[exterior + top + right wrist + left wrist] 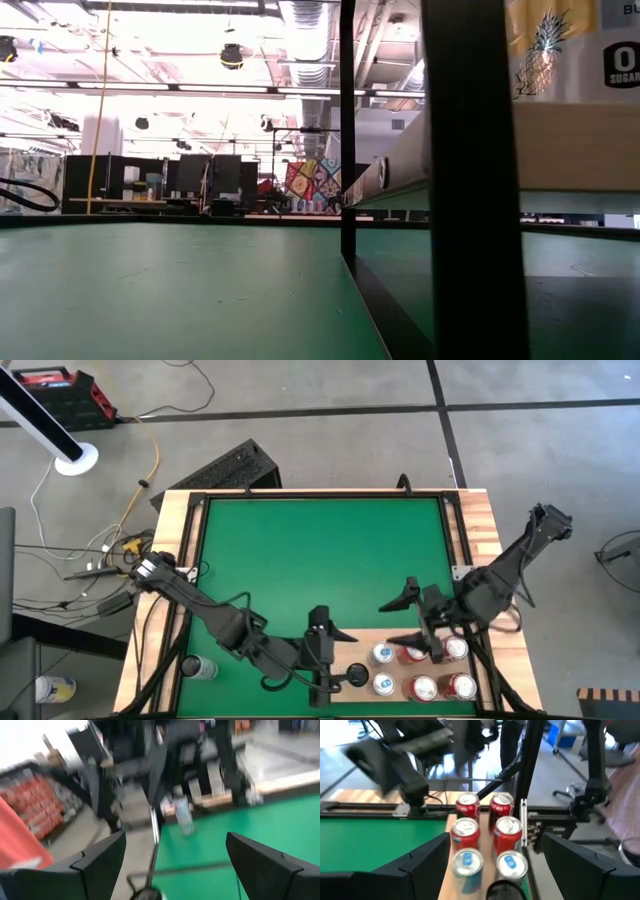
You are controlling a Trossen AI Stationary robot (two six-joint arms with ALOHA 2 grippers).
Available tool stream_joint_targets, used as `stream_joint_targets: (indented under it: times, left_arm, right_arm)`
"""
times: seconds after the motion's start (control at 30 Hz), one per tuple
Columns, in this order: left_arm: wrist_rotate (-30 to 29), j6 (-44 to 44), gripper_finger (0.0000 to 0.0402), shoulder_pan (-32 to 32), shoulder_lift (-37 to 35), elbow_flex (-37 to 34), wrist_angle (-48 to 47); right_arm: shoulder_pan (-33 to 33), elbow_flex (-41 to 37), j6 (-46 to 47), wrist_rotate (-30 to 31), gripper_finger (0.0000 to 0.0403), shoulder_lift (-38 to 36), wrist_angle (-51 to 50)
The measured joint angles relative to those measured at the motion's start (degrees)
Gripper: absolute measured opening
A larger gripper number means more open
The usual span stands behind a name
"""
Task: Place canned beverage on shelf
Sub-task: Put the top white yellow soda can on the shelf
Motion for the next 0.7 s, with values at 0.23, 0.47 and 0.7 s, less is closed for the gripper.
stream_joint_targets:
  times: [0.23, 0.47, 0.7]
  left_arm:
    - [-0.31, 6.76, 0.0300, 0.11, -7.01, 1.60, -7.01]
    - [-3.26, 9.86, 0.0294, 1.40, -15.77, 1.56, -20.55]
    - [-2.94, 8.34, 0.0214, 3.00, -20.55, 1.52, -35.16]
  right_arm:
    - [0.36, 16.87, 13.33, -0.38, 0.0364, 10.78, -30.00]
    - [-0.05, 32.73, 17.09, -0.62, 0.0300, 22.30, -49.79]
    - [-3.75, 40.67, 18.86, -6.41, 0.0183, 32.06, -56.35]
